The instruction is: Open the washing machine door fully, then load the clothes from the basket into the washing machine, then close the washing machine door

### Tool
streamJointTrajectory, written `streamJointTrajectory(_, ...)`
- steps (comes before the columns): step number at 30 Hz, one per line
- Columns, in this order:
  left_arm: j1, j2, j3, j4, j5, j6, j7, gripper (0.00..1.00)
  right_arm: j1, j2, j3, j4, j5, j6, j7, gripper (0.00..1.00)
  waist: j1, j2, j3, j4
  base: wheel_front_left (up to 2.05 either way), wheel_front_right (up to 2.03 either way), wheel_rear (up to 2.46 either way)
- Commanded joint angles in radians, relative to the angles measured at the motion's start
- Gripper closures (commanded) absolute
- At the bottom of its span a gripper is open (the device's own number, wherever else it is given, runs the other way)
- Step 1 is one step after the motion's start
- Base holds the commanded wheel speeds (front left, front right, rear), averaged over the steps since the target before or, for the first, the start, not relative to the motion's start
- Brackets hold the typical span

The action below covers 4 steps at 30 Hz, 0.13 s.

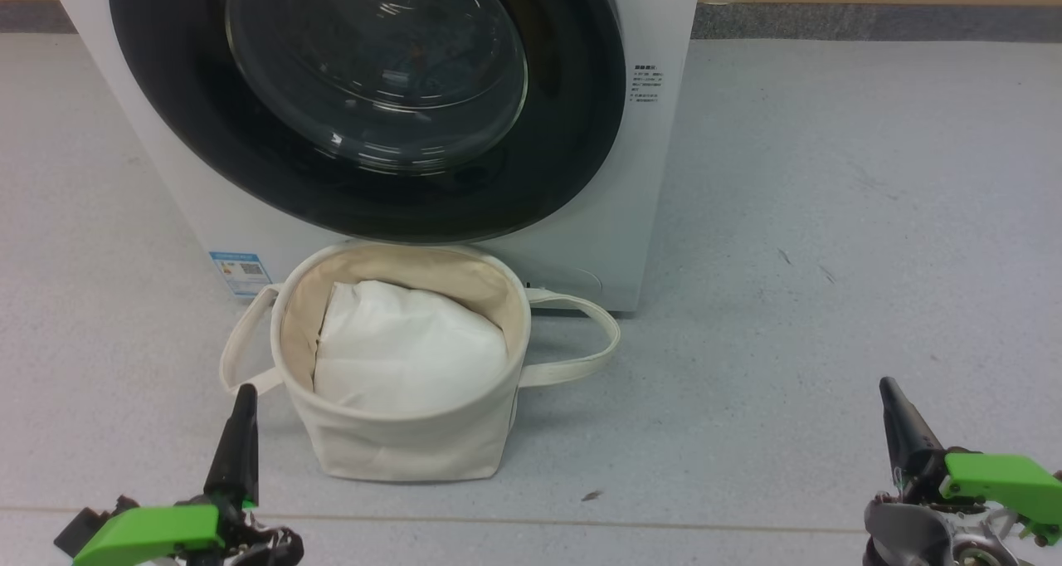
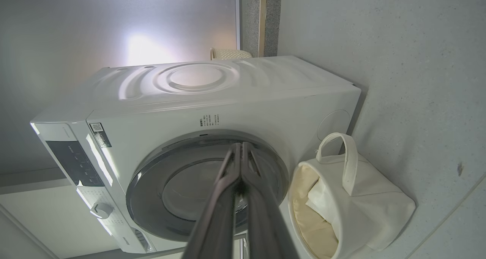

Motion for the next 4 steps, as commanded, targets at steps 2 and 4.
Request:
streamJointTrajectory(2,-0.015,0.008,0.035,-0.039,-0.002,0.004,0.009,1.00,-0.022,-0.004,0.021,-0.039,0.004,0.000,0.009,1.00,0.0000,-0.0001,0.000,0.000,0.00,0.00,0.00)
streamJointTrajectory(4,-0.015,0.008,0.035,-0.039,-0.002,0.004,0.009,1.00,-0.022,-0.004,0.021,-0.039,0.004,0.000,0.009,1.00,0.0000,-0.0001,0.000,0.000,0.00,0.00,0.00)
